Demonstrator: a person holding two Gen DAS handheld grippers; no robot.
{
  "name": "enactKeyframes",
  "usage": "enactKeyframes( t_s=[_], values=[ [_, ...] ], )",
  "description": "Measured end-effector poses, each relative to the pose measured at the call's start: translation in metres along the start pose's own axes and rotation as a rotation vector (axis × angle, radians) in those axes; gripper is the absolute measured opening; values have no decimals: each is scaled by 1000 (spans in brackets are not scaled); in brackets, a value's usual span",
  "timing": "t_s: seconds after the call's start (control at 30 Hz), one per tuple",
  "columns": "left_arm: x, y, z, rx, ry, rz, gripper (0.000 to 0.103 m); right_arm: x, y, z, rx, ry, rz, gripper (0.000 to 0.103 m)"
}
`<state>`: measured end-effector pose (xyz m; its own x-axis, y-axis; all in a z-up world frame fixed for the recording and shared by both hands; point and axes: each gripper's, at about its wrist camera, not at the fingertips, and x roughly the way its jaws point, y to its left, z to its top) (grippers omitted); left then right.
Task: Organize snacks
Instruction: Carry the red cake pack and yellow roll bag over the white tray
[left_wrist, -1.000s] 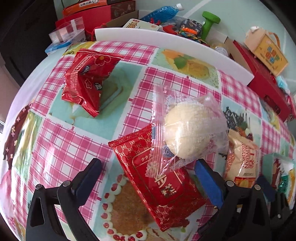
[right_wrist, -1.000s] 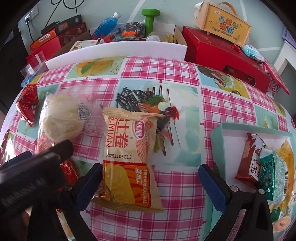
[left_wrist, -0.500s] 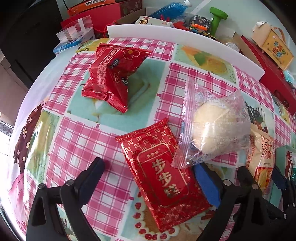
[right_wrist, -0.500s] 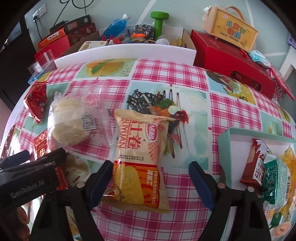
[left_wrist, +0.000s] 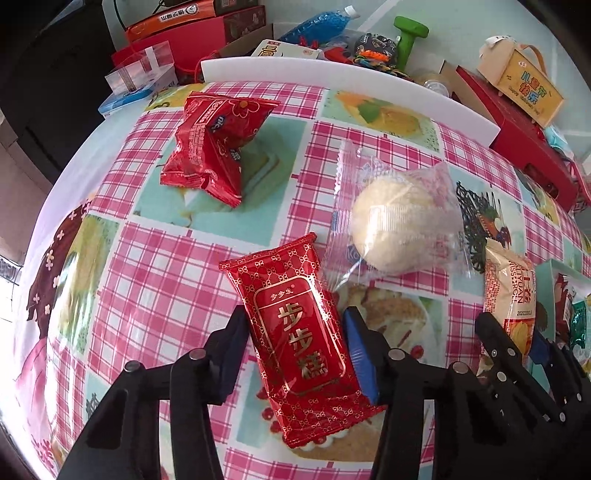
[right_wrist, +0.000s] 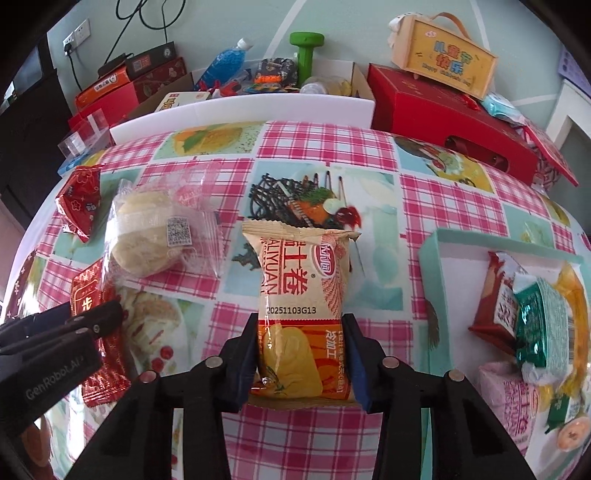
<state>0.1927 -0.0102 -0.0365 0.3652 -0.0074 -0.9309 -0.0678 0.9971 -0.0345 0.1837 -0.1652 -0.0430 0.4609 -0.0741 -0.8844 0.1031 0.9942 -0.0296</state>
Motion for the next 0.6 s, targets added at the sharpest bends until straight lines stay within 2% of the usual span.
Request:
enactKeyframes(
  t_s=[0.17,0.4,0.6],
  values=[
    [-13,-6,-22,-6,12,-11,51,-13,-3,-14,11,-1,-12,44],
    [-35,-1,-49,-49,32,-69,49,-37,-18,-40,89,-51,40,40],
    [-64,8,-68,-75,0,-103,48,-70,-26,-44,114,-108,64,40]
  ],
)
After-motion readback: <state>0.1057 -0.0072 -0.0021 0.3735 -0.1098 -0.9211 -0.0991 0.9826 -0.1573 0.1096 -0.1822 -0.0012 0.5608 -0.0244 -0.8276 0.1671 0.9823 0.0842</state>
